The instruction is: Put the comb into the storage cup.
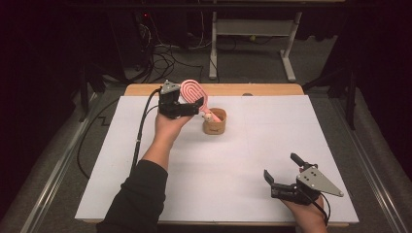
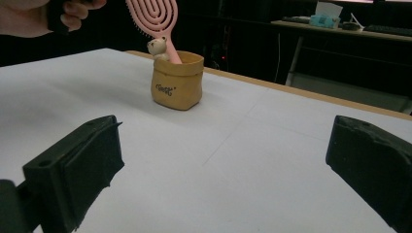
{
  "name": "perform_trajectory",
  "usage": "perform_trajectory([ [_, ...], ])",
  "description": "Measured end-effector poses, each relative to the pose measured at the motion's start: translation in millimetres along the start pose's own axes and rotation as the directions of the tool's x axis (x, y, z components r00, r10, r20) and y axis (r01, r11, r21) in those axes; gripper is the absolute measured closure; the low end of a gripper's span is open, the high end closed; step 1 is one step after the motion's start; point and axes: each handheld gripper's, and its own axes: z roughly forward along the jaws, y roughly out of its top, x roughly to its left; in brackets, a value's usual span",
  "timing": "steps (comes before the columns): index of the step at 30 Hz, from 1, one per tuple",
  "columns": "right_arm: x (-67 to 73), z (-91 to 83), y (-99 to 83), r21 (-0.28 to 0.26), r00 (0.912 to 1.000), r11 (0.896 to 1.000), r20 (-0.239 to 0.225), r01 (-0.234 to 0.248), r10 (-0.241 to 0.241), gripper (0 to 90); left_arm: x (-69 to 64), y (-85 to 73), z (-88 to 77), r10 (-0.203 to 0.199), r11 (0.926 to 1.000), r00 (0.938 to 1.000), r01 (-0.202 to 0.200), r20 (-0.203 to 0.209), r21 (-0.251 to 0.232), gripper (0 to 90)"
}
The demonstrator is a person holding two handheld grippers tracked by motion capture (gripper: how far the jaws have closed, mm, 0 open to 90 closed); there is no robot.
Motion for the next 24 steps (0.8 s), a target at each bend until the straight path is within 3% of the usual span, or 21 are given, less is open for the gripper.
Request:
perform_trajectory([
  [8,-0.1,1.0,-1.2,0.007,1.0,1.0,0.002,0.001,-0.001,0.4,2.7,-17.9,-10.2,-0.009,0.9999,0.9996,0.009,0.027,-0.006,0.0],
  [17,1.9,2.5,-2.7,0.018,1.0,1.0,0.002,0.006,-0.006,0.4,8.4,-46.8,-22.7,-0.046,0.9989,0.9981,0.046,0.041,0.001,0.0],
  [21,1.8,2.1,-3.0,0.02,1.0,1.0,0.005,0.008,-0.008,0.4,10.0,-58.3,-29.9,-0.027,0.9995,0.9989,0.026,0.038,0.018,0.0],
  [24,1.1,1.4,-3.0,0.02,0.9999,1.0,0.008,0.007,-0.007,0.4,12.4,-69.0,-38.7,-0.042,0.9991,0.998,0.042,0.048,0.009,0.0],
])
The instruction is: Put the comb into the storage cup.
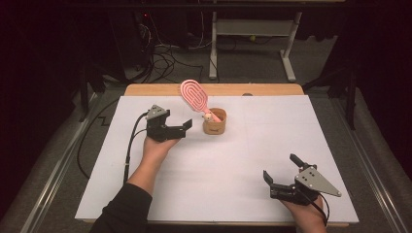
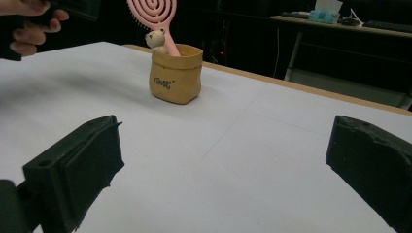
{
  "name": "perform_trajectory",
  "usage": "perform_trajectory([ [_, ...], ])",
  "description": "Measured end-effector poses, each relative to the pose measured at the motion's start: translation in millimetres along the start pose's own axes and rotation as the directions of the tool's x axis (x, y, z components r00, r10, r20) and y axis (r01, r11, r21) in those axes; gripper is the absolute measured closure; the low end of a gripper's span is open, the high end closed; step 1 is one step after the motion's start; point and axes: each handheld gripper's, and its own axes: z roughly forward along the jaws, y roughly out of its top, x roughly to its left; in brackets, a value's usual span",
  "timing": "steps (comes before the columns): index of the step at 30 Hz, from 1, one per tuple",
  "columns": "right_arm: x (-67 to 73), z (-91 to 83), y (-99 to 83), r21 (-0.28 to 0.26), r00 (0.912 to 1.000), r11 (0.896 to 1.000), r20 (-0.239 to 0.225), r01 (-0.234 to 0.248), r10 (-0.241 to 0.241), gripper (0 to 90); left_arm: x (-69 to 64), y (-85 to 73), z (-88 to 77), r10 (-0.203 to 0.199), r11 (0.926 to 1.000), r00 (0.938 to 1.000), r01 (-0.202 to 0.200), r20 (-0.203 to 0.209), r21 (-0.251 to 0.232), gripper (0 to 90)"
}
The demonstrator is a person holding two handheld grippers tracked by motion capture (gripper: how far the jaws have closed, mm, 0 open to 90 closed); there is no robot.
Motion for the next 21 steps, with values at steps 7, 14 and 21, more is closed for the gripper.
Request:
perform_trajectory([
  [7,0.2,-1.3,0.4,-0.002,1.0,1.0,0.002,0.003,-0.003,0.4,-0.4,-27.9,-23.4,0.016,0.9998,0.9998,-0.016,-0.006,0.008,0.0],
  [14,0.5,-1.3,0.4,0.0,1.0,1.0,0.003,0.009,-0.009,0.4,-8.0,-47.2,-48.7,0.053,0.9983,0.9986,-0.053,-0.007,0.025,0.0],
  [21,1.2,-1.1,0.2,0.005,0.9999,1.0,0.005,0.014,-0.014,0.4,-16.1,-66.3,-79.0,0.062,0.998,0.998,-0.062,-0.011,0.014,0.0],
])
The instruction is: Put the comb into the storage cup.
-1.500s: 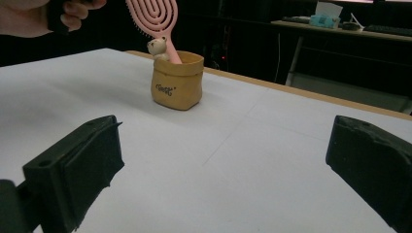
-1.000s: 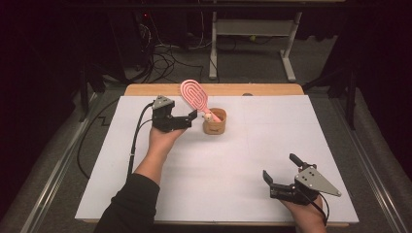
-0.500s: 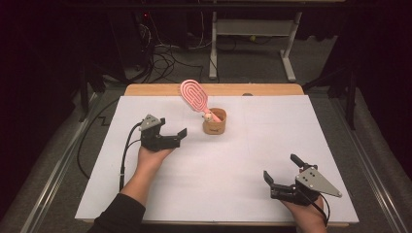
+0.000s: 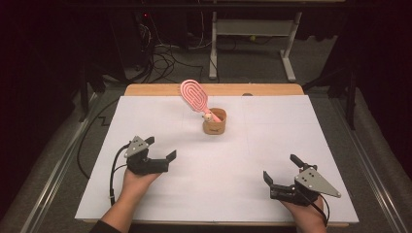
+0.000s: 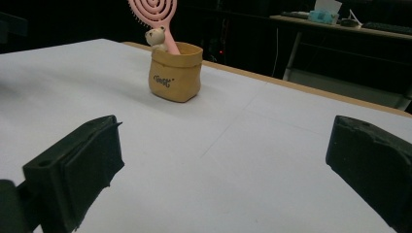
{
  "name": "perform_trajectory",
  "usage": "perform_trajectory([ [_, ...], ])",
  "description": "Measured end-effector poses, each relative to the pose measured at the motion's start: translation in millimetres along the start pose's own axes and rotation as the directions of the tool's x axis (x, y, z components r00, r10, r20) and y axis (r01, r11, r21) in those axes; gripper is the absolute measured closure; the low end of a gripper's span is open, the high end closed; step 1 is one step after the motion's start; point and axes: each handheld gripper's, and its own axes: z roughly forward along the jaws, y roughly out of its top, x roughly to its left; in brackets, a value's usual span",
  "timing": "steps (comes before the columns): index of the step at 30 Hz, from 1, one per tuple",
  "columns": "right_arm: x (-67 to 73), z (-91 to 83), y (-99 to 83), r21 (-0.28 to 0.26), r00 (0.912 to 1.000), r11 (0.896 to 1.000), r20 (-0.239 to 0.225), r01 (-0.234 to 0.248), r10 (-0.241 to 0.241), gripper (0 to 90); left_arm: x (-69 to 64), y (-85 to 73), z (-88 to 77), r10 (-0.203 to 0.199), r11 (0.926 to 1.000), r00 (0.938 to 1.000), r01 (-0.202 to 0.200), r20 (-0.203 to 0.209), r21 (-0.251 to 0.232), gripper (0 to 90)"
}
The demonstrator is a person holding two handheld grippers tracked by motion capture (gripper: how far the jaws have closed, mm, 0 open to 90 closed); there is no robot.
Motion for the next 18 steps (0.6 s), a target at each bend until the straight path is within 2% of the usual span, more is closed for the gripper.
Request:
perform_trajectory([
  [7,-0.2,1.1,-1.3,0.007,1.0,1.0,0.0,0.005,-0.005,0.4,-9.8,-12.7,-27.4,0.011,0.9993,0.9998,-0.01,0.017,-0.035,0.0],
  [12,0.5,2.3,-1.9,0.012,1.0,1.0,0.0,0.007,-0.007,0.4,-19.5,-19.7,-43.4,0.055,0.9966,0.9982,-0.054,0.021,-0.063,0.0],
  [15,0.9,2.5,-3.0,0.017,1.0,1.0,0.005,0.003,-0.003,0.4,-22.8,-21.3,-47.1,0.048,0.9963,0.998,-0.045,0.04,-0.074,0.0],
  [17,1.1,3.1,-4.3,0.026,1.0,1.0,0.008,0.005,-0.005,0.4,-24.4,-21.9,-46.0,0.072,0.9947,0.9968,-0.069,0.034,-0.076,0.0],
  [18,1.2,3.7,-4.9,0.028,0.9999,1.0,0.011,0.0,-0.001,0.4,-24.5,-22.0,-45.1,0.096,0.9927,0.995,-0.094,0.024,-0.075,0.0],
])
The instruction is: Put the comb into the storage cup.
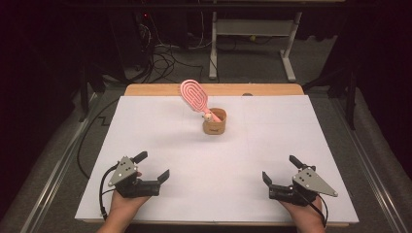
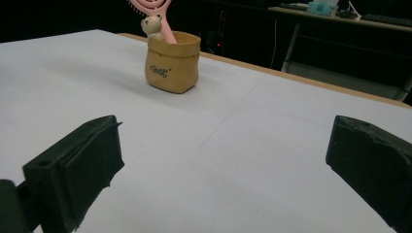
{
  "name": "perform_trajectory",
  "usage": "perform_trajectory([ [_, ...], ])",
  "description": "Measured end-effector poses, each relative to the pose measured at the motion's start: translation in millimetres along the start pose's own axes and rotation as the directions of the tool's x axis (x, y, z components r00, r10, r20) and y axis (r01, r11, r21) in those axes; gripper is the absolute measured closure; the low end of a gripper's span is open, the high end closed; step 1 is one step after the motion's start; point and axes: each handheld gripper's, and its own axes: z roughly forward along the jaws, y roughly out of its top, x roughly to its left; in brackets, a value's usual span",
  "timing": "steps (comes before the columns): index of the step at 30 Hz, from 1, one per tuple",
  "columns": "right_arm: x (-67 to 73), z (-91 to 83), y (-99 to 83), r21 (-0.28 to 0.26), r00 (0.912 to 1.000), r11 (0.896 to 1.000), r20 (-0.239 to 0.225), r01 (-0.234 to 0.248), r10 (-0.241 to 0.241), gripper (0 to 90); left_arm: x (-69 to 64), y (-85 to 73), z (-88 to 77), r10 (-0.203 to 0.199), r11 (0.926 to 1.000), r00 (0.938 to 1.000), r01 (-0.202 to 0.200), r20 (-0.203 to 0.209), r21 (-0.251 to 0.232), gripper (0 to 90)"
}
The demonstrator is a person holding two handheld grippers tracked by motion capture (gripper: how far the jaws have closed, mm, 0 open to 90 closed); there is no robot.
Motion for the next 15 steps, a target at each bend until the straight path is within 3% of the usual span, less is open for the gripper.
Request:
perform_trajectory([
  [1,0.2,0.6,-0.5,0.004,1.0,1.0,0.002,-0.006,0.006,0.4,0.6,-0.4,0.9,0.019,0.9998,0.9998,-0.019,-0.004,-0.001,0.0],
  [5,2.5,0.9,-0.4,0.009,0.9998,1.0,0.016,-0.011,0.011,0.4,6.9,-4.3,1.5,0.033,0.9994,0.9993,-0.033,0.015,-0.011,0.0],
  [8,3.3,-5.3,1.1,-0.005,0.9995,1.0,0.026,-0.018,0.018,0.4,11.7,-6.1,1.6,0.0,0.9998,0.9998,0.001,0.019,-0.018,0.0],
  [15,-5.9,-9.8,-2.0,-0.004,0.9983,0.999,0.036,-0.046,0.046,0.4,10.2,-5.6,2.2,0.001,0.9996,0.9999,0.0,0.013,-0.027,0.0],
])
